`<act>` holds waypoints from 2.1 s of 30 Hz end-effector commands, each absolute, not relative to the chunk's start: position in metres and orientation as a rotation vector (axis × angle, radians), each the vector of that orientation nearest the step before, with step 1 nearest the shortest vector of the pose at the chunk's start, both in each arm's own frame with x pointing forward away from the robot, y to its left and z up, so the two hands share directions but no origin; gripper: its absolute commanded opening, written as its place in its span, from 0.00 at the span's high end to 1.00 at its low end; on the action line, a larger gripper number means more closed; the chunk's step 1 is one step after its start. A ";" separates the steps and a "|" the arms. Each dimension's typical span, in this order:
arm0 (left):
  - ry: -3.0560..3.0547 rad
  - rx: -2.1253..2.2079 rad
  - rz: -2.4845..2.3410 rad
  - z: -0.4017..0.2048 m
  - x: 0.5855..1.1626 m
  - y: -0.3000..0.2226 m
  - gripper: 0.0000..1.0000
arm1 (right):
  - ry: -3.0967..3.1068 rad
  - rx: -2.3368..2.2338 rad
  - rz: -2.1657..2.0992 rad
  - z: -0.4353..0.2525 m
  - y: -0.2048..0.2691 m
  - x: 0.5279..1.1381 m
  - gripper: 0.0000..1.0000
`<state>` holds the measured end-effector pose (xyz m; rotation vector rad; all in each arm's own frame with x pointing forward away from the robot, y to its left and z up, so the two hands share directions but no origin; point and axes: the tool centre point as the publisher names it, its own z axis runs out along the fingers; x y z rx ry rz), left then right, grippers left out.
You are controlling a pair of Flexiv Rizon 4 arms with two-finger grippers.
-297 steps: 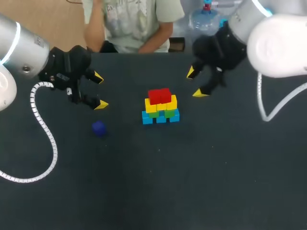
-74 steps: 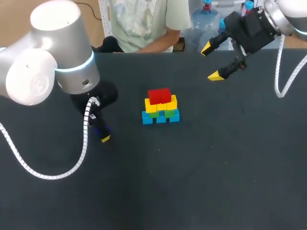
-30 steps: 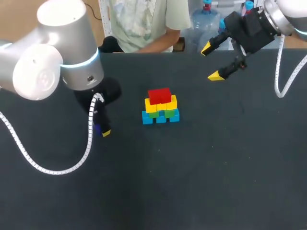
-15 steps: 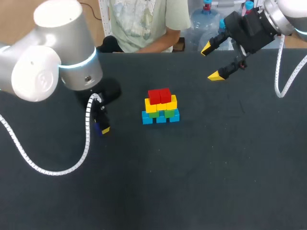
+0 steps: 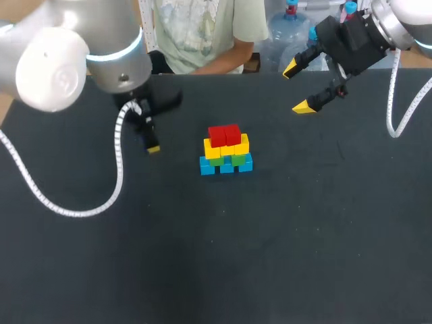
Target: Place the blue cubes, place green cubes on the blue cubes, place the yellow cubes on the green cubes, then place the red cubes on the yellow cubes, and place purple cube on the red cubes.
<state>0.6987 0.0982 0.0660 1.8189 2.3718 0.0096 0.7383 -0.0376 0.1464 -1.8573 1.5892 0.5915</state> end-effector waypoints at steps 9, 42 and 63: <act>2.276 2.002 0.025 0.107 0.728 0.064 1.00 | 1.590 -1.856 0.589 0.146 -0.037 0.738 0.00; 2.102 2.211 -0.137 0.135 0.723 -0.014 1.00 | 1.590 -1.856 0.589 0.146 -0.037 0.738 0.00; 2.030 2.192 -0.241 0.123 0.716 -0.023 1.00 | 1.590 -1.856 0.589 0.146 -0.037 0.738 0.00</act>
